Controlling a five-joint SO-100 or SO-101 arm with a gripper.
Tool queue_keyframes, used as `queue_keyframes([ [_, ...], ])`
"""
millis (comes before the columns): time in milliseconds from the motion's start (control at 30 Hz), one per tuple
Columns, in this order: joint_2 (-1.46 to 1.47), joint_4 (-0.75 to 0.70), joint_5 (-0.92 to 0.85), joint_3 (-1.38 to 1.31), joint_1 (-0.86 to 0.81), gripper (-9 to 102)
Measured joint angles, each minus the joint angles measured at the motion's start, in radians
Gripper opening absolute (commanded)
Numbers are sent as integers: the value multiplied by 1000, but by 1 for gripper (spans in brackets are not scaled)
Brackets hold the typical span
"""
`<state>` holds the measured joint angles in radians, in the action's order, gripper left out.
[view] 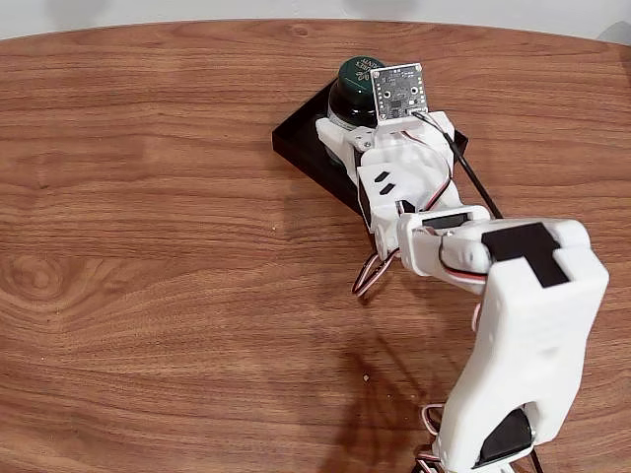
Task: Pick up the pill bottle and place it in the black box.
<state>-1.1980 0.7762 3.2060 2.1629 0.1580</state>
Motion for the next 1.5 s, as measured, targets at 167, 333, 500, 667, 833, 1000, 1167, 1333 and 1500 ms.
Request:
queue_keyframes([
  [167,38,20,2,-29,0,13],
  [333,58,37,11,-38,0,14],
  [500,60,40,11,-38,0,19],
  [667,60,40,9,-38,0,28],
  [833,60,40,9,-38,0,33],
  [1000,60,40,9,-9,-18,37],
  [1167,60,40,9,31,-18,40],
  [1333,-17,17,11,64,-21,41],
  [1500,-126,-38,9,106,-55,42],
])
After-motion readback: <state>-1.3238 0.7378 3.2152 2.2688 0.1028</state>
